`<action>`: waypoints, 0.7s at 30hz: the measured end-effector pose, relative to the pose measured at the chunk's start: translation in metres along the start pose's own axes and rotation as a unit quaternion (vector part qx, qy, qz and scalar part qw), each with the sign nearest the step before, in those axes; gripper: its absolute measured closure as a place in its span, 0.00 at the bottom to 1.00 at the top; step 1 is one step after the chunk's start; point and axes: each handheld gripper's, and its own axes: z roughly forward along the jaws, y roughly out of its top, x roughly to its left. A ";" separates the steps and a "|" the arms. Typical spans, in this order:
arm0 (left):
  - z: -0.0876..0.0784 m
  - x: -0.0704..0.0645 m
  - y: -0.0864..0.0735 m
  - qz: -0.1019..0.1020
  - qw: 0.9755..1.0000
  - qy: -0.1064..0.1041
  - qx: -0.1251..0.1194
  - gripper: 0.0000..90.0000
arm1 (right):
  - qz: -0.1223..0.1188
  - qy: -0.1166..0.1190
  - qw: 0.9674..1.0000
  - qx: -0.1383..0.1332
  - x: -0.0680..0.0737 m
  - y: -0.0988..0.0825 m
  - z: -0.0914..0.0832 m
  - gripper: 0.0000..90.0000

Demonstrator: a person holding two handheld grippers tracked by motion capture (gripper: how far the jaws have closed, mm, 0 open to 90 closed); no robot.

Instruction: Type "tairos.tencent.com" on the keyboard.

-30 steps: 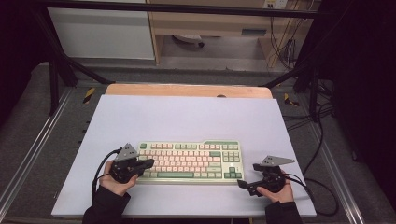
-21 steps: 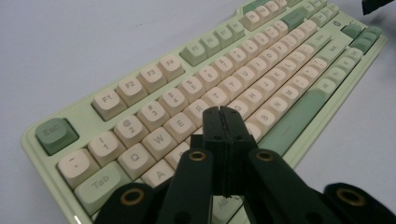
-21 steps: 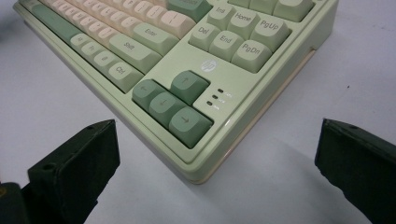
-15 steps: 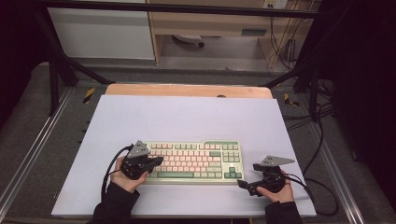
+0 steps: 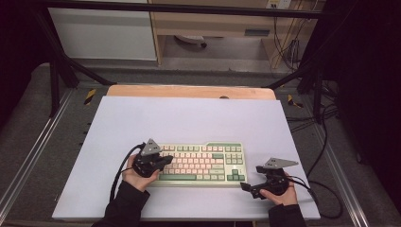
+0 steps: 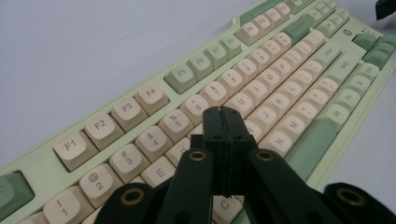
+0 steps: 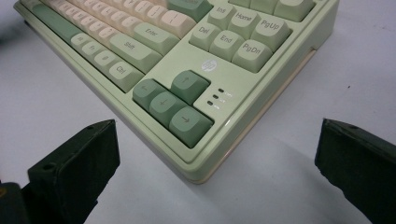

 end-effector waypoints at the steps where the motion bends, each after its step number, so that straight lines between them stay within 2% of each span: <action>1: 0.002 0.000 0.000 0.000 1.000 0.001 0.001 1.00 | 0.000 0.000 1.000 0.000 0.000 0.000 0.000 0.01; 11: 0.016 0.000 0.000 0.001 1.000 0.010 0.006 1.00 | -0.001 -0.001 1.000 0.001 0.000 0.000 0.000 0.01; 21: 0.023 0.000 -0.001 0.004 1.000 0.014 0.011 1.00 | -0.002 -0.001 1.000 0.004 0.000 0.000 0.000 0.01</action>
